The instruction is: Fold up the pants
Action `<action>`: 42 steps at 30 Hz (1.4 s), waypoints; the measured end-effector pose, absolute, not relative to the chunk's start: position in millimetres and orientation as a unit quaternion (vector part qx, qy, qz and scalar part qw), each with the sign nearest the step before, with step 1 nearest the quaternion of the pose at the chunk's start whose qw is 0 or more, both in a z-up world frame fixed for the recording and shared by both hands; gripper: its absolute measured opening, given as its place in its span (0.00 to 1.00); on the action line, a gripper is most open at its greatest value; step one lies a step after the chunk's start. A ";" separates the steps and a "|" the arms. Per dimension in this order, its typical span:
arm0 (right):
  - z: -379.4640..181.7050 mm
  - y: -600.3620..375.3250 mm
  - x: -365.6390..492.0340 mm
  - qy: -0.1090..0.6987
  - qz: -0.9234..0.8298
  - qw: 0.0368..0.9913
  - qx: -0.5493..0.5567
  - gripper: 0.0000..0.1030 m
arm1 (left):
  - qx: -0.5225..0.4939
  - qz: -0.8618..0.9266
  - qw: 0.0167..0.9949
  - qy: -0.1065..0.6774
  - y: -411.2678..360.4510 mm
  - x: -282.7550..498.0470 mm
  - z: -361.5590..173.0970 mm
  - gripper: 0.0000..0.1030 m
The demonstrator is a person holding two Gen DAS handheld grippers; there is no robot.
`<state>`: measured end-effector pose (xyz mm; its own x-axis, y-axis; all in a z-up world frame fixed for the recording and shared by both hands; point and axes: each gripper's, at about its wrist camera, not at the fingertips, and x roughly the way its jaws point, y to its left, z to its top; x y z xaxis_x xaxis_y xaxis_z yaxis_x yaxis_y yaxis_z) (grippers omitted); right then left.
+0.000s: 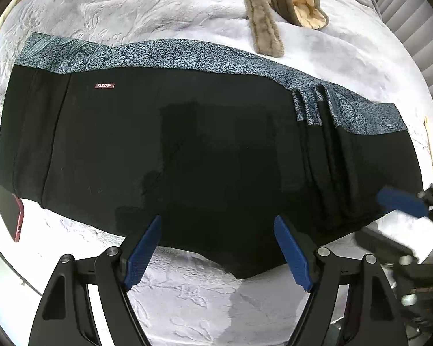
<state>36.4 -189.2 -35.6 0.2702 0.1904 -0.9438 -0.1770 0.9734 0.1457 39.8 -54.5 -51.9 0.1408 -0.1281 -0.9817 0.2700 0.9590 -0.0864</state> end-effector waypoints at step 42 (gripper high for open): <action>-76.3 -179.7 87.9 0.653 -0.023 0.753 0.069 1.00 | -0.057 -0.053 0.767 0.637 69.2 55.8 -62.5 1.00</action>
<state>87.9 -179.7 -76.3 0.1451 0.0562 -0.9878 0.1243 0.9894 0.0746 55.8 69.2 -62.5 0.1827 -0.1548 -0.9709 0.0090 0.9877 -0.1558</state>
